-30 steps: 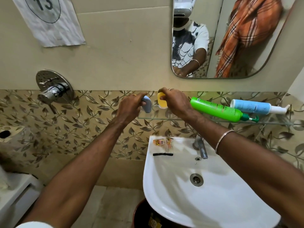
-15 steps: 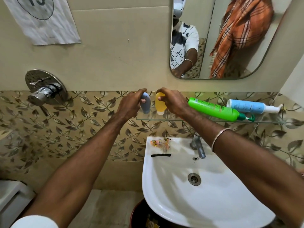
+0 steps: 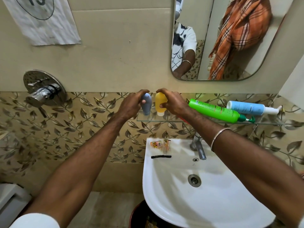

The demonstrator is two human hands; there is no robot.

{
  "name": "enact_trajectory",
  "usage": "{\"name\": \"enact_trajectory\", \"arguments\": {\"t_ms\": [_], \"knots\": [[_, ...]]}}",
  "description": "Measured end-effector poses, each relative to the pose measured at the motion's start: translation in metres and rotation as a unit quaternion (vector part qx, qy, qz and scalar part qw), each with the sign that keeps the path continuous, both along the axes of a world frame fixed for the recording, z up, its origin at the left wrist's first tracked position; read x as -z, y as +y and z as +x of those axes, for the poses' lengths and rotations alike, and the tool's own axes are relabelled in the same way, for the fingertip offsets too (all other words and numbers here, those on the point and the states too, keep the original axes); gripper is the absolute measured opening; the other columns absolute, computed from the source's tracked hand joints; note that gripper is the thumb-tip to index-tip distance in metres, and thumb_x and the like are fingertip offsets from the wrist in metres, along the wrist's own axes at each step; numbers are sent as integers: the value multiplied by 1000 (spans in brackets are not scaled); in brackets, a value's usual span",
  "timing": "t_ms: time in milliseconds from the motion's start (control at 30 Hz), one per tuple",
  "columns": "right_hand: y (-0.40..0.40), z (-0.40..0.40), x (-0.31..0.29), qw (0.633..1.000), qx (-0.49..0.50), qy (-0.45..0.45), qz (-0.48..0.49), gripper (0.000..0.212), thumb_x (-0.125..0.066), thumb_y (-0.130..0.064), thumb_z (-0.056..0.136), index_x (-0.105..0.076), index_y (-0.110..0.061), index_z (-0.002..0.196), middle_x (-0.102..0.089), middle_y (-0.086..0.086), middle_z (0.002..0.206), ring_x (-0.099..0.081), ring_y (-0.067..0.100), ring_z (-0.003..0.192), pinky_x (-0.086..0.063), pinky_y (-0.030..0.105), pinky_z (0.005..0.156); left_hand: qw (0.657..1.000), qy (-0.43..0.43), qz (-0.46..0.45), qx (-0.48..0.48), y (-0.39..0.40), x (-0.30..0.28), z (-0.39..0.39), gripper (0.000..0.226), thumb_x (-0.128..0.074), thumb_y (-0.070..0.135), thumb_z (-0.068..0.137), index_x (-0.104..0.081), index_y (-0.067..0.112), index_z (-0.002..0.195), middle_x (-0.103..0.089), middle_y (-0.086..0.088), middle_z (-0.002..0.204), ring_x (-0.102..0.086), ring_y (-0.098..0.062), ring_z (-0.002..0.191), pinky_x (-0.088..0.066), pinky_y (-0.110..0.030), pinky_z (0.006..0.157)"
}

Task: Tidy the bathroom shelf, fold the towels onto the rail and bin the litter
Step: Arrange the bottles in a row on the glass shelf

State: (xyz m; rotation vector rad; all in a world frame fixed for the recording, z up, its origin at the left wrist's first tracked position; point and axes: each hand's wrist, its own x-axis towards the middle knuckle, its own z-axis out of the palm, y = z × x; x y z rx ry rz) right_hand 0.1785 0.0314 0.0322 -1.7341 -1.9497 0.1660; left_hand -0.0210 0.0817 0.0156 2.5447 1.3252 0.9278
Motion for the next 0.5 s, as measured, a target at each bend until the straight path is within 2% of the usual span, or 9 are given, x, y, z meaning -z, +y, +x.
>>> {"name": "enact_trajectory", "arguments": {"t_ms": [267, 500], "knots": [[-1, 4, -1, 999, -16, 25, -35, 82, -79, -13, 83, -35, -28, 151, -60, 22, 133, -61, 37, 115, -53, 51, 96, 1000, -21, -17, 9, 6, 4, -1, 50, -61, 7, 96, -49, 23, 142, -65, -12, 131, -62, -29, 116, -54, -45, 93], [-5, 6, -1, 999, -24, 24, -39, 78, -77, -10, 85, -37, -25, 151, -61, 22, 132, -62, 35, 114, -53, 50, 96, 999, -30, -29, 9, 7, 6, -2, 49, -60, 10, 97, -47, 24, 143, -63, -10, 134, -61, -28, 119, -53, -44, 95]]}}
